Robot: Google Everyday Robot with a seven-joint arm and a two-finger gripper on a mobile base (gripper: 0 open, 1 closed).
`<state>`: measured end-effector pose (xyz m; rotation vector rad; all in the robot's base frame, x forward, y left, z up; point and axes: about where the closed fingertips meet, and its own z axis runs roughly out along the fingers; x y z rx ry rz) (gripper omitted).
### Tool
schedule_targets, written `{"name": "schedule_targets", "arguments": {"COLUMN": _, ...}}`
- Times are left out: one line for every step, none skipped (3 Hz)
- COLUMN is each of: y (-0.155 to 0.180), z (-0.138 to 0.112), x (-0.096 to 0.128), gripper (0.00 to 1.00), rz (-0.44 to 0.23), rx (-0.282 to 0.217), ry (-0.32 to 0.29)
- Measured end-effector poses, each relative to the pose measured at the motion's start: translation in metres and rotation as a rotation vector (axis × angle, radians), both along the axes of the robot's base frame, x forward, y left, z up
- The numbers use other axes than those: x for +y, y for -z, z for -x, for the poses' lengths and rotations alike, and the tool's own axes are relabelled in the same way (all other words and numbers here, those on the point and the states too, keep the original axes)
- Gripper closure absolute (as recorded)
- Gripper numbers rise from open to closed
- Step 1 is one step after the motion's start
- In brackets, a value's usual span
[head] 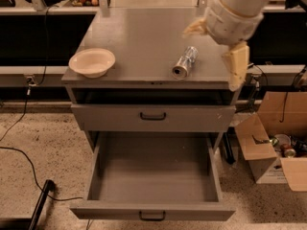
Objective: Place redbull can into middle drawer
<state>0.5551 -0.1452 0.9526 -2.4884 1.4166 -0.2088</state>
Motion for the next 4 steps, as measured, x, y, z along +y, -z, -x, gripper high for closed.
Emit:
{"name": "schedule_targets", "arguments": {"y": 0.021, "z": -0.029, "x": 0.020, "gripper": 0.00, "rz": 0.065, "rx": 0.005, "ry": -0.210}}
{"name": "schedule_targets", "arguments": {"y": 0.043, "z": -0.052, "x": 0.041, "gripper": 0.00, "rz": 0.165, "rx": -0.034, "ry": -0.423}}
{"name": "schedule_targets", "arguments": {"y": 0.047, "z": -0.058, "x": 0.041, "gripper": 0.00, "rz": 0.207, "rx": -0.057, "ry": -0.534}}
{"name": "schedule_targets", "arguments": {"y": 0.046, "z": -0.062, "x": 0.040, "gripper": 0.00, "rz": 0.236, "rx": -0.064, "ry": -0.528}}
